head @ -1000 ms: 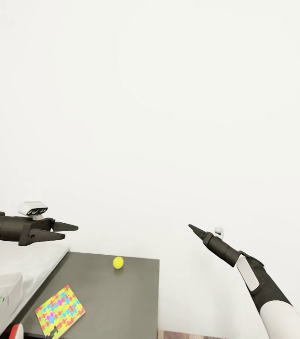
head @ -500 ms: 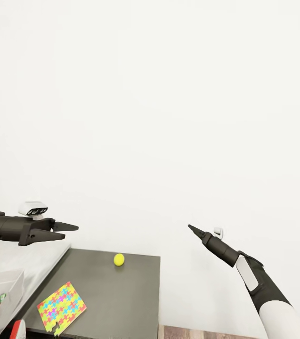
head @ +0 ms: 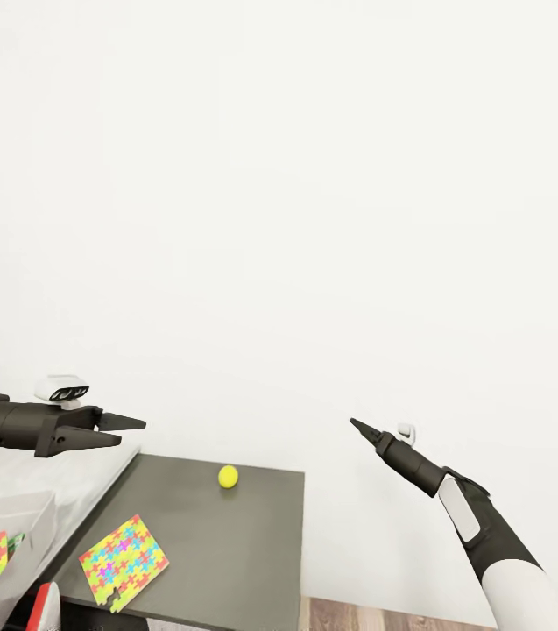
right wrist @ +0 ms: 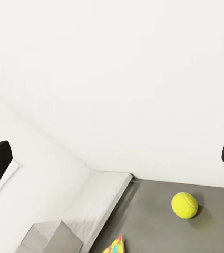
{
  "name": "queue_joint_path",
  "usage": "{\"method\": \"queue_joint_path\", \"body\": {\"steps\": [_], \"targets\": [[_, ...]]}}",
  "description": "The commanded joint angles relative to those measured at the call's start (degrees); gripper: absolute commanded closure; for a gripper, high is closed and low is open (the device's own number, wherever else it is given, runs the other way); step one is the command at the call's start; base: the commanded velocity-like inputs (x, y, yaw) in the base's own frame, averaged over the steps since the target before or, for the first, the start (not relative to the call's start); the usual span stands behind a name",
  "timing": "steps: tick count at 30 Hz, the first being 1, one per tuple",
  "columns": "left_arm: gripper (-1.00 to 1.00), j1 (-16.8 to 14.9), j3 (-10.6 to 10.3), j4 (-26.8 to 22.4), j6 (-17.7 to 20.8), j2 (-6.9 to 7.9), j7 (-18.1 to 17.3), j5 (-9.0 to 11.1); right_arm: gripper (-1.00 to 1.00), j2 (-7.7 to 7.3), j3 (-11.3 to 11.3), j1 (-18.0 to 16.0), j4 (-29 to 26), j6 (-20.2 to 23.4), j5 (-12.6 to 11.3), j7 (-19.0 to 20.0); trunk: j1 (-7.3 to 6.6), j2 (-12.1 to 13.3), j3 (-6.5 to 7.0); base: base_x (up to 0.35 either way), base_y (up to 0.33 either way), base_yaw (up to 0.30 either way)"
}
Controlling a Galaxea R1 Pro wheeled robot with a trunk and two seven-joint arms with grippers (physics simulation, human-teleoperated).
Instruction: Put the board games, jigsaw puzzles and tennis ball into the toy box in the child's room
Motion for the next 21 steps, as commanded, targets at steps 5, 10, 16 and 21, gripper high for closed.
{"method": "queue_joint_path", "body": {"steps": [5, 10, 16, 21], "targets": [[-1.00, 0.0, -0.1, 0.0, 0.6, 0.05, -0.2, 0.1, -1.00, -0.01, 0.1, 0.0, 0.0, 0.3, -0.5, 0.1, 0.02, -0.1, -0.19, 0.000, 0.000, 0.033], [-1.00, 0.0, -0.1, 0.0, 0.6, 0.05, -0.2, 0.1, -1.00, 0.05, 0.0, 0.0, 0.0, 0.2, -0.3, 0.1, 0.02, -0.1, -0.22, 0.000, 0.000, 0.006], [-1.00, -0.1, -0.1, 0.0, 0.6, 0.05, -0.2, 0.1, -1.00, 0.04, 0.1, 0.0, 0.0, 0.1, -0.3, 0.1, 0.02, -0.1, -0.23, 0.000, 0.000, 0.000], [-1.00, 0.0, -0.1, 0.0, 0.6, 0.05, -0.2, 0.0, -1.00, 0.03, 0.1, 0.0, -0.1, 0.1, -0.4, 0.2, 0.02, -0.1, -0.23, 0.000, 0.000, 0.000]]}}
